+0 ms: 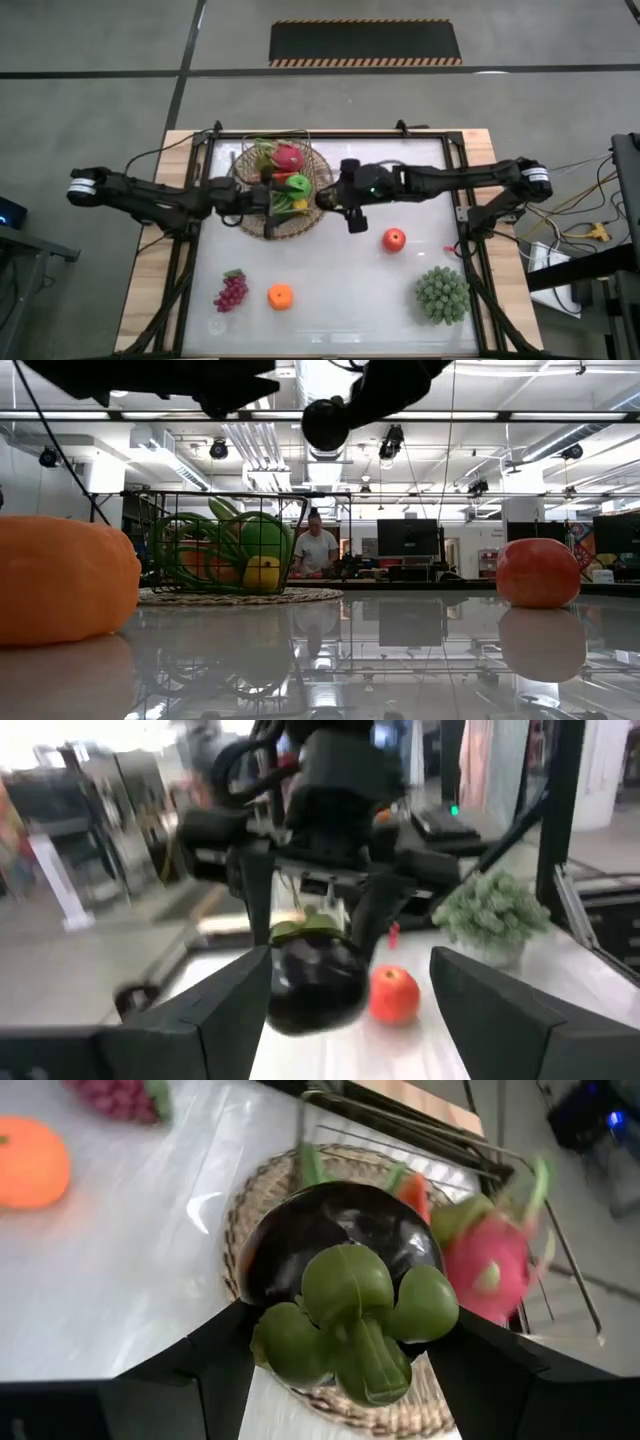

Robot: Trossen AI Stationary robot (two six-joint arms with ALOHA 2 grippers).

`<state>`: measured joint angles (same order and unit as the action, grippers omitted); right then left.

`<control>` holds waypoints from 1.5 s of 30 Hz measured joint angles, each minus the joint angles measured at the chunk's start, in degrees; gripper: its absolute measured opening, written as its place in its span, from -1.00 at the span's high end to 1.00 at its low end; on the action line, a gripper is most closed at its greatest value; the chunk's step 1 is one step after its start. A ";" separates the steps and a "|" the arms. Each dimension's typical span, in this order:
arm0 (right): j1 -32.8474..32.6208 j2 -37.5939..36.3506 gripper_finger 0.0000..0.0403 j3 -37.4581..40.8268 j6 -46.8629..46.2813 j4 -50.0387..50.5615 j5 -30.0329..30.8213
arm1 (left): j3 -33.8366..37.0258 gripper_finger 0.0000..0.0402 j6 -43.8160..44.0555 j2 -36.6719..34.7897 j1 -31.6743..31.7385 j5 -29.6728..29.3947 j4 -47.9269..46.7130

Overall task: Build produce basket
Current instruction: Put the purple mangosteen into the wire basket

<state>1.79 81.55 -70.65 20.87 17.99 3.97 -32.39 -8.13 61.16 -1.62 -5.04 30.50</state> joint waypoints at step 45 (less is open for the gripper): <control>-0.67 3.34 -0.30 -0.02 -1.59 -2.51 0.11 | -13.46 0.09 -1.19 14.52 0.08 -8.28 -17.06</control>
<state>1.13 84.88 -70.67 19.28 15.48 4.08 -45.86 -9.32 75.68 -1.54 -13.32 13.43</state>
